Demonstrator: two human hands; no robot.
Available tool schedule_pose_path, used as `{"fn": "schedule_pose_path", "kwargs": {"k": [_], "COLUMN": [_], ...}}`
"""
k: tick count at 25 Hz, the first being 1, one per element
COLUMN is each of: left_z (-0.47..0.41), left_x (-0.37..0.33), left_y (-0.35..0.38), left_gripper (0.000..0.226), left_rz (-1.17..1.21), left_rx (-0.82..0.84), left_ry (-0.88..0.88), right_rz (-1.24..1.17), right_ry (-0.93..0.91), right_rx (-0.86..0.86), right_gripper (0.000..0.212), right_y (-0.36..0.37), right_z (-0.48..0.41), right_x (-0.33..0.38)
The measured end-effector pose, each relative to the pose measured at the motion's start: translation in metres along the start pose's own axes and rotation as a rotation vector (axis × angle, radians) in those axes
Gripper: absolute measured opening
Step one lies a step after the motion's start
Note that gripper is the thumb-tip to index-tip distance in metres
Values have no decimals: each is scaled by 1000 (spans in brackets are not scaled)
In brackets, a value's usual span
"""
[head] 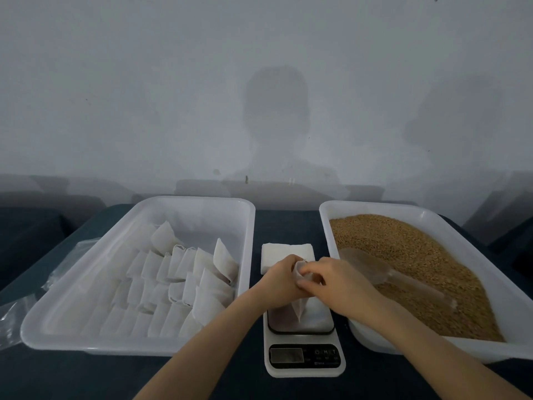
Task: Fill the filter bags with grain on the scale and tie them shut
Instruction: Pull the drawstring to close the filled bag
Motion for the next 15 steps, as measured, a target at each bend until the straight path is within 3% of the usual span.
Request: {"fn": "schedule_pose_path", "kwargs": {"k": [4, 9, 15], "left_z": [7, 13, 10], "left_x": [4, 8, 5], "left_y": [4, -20, -52], "left_gripper": [65, 37, 12], "left_rz": [34, 262, -14], "left_rx": [96, 85, -135], "left_ry": [-90, -170, -82], "right_rz": [-23, -162, -260], "right_ry": [58, 26, -4], "right_rx": [-10, -45, -133], "right_gripper": [20, 11, 11], "right_y": [4, -9, -21], "right_z": [-4, -4, -10], "right_x": [-11, -19, -25]}}
Point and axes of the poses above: each hand's wrist, its own z-axis away from the middle knuckle, its own y-axis out of the palm, x = y × z, the point moved 9 cm from there along -z, towards the middle knuckle, and after that the axes turned 8 degrees about -x, right-handed, at the moved point
